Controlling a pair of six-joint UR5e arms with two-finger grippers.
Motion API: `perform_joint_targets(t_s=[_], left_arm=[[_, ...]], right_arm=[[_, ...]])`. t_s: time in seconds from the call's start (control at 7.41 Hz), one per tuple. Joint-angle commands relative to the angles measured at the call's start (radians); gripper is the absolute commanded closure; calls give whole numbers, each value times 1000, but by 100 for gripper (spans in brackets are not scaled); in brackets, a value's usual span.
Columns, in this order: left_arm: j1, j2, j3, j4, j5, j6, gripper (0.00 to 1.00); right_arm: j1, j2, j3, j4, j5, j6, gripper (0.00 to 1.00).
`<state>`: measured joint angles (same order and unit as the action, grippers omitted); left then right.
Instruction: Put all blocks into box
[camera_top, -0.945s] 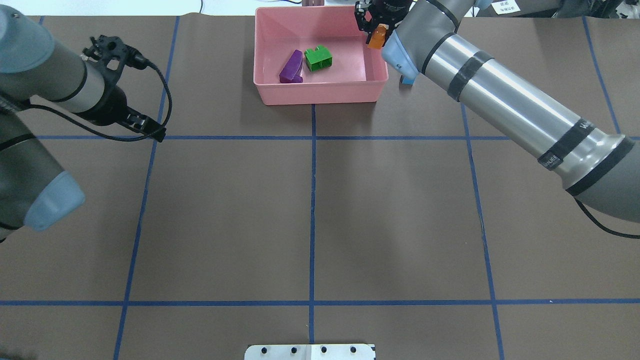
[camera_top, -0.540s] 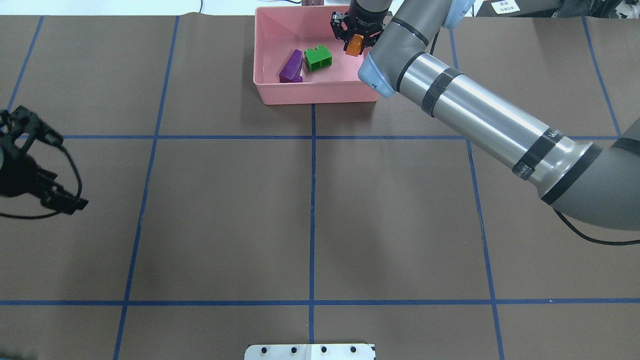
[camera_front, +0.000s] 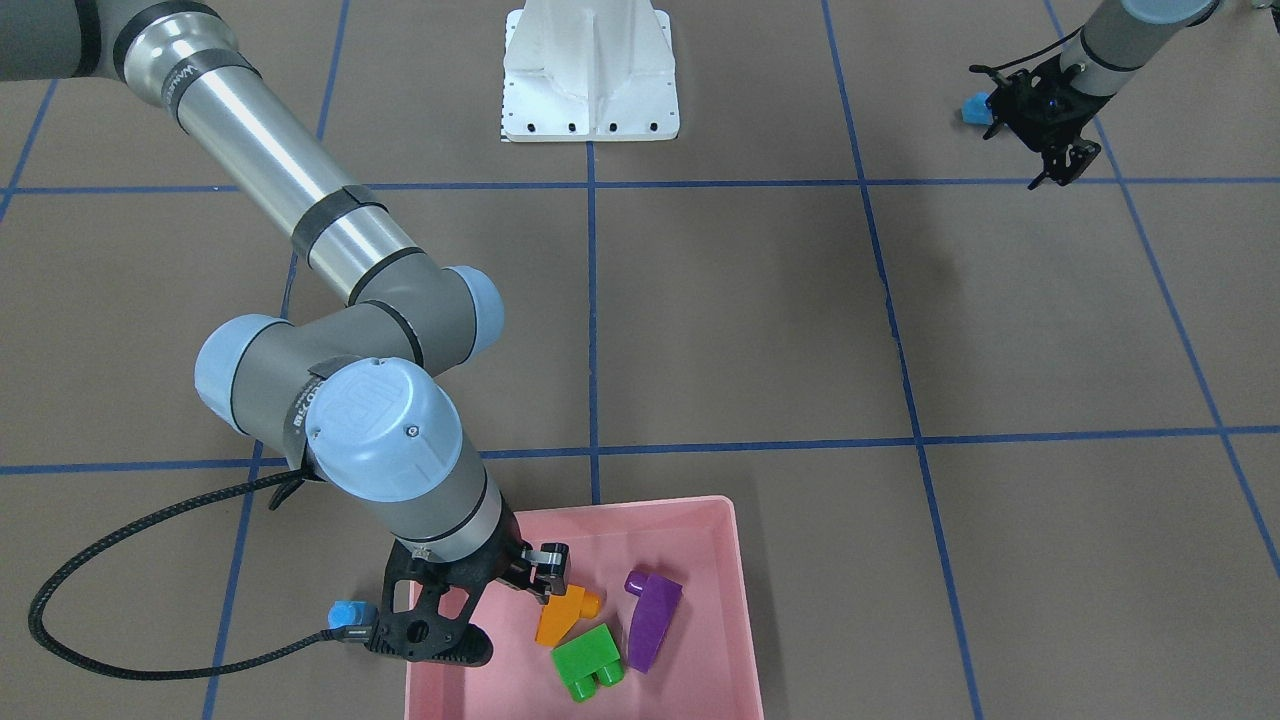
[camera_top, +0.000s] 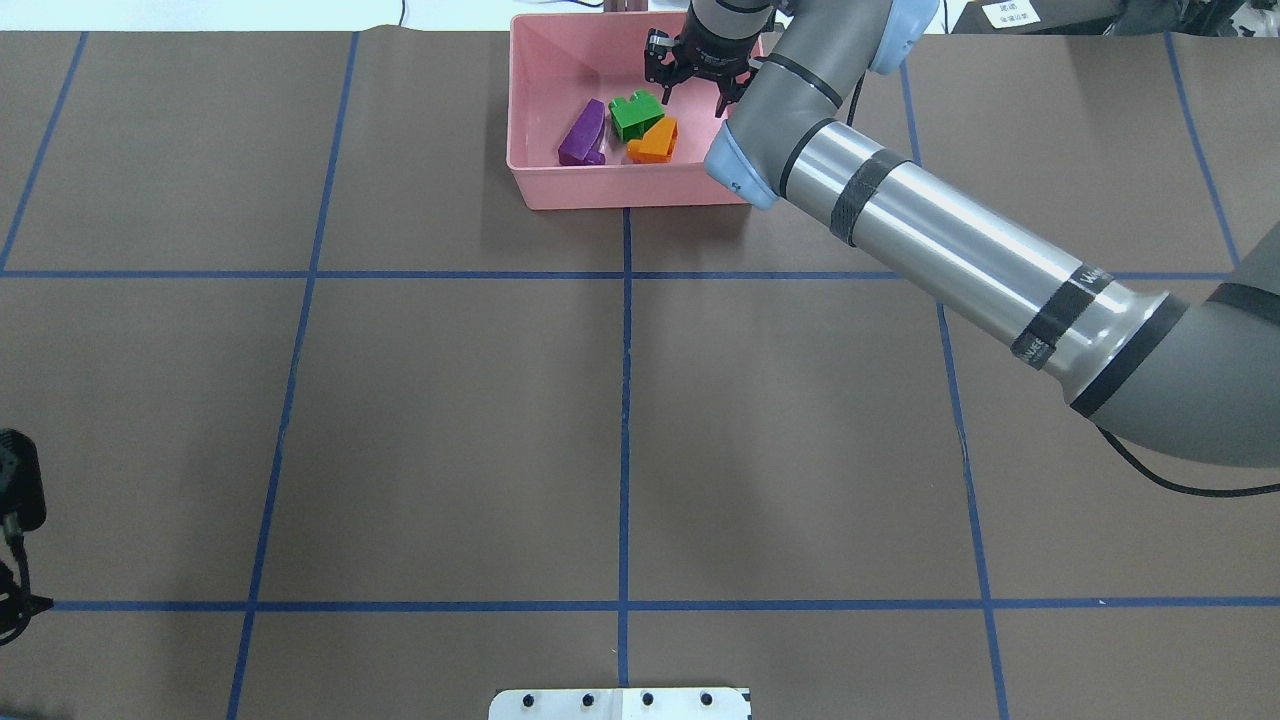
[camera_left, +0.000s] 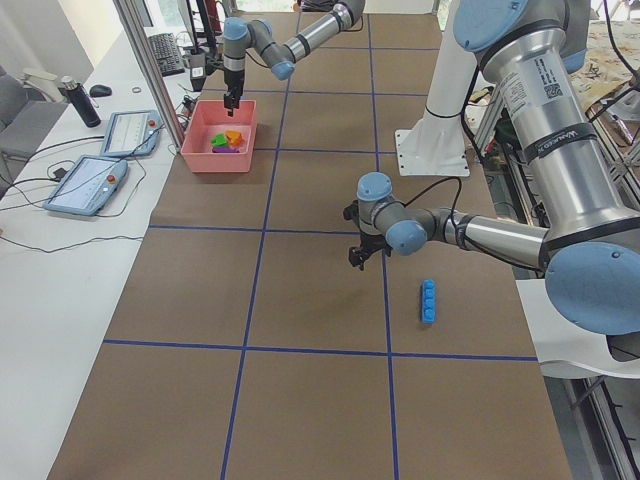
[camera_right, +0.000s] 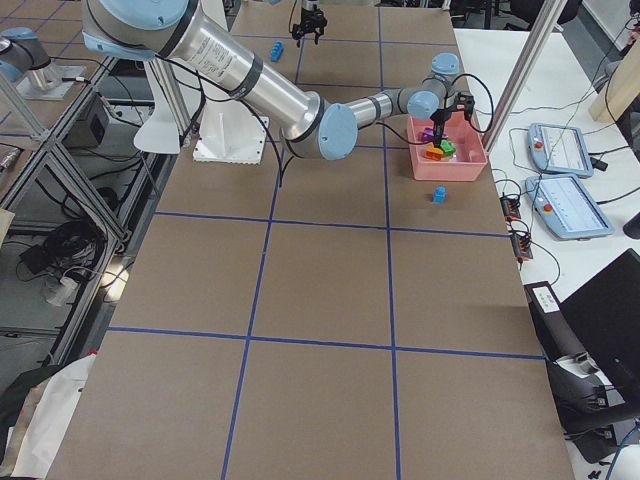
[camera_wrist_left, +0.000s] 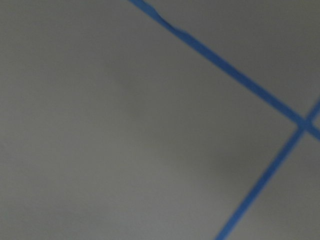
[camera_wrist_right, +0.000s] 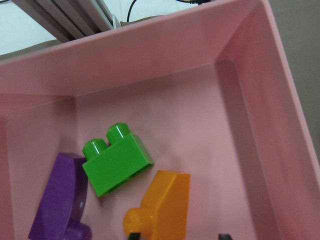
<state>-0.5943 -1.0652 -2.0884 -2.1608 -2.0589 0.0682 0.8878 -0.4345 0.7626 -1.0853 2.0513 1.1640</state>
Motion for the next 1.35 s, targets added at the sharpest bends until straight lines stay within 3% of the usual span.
perform_joint_targets(t_s=[0.0, 0.27, 0.4, 0.68, 1.08, 1.22], left_arm=[[248, 179, -2, -211, 229, 55, 5], [354, 234, -2, -241, 258, 47, 5], [492, 240, 1, -241, 352, -37, 5], [641, 241, 4, -241, 434, -141, 5], [708, 245, 25, -238, 496, -171, 7], [709, 245, 30, -235, 494, -171, 13]], right_arm=[[20, -3, 3, 2, 6, -7, 0], [52, -4, 3, 1, 7, -15, 0], [63, -10, 3, 1, 6, -39, 0], [86, -35, 3, -1, 4, -96, 0], [88, -81, 1, 2, -7, -130, 0], [88, -92, 1, 2, -26, -145, 0]])
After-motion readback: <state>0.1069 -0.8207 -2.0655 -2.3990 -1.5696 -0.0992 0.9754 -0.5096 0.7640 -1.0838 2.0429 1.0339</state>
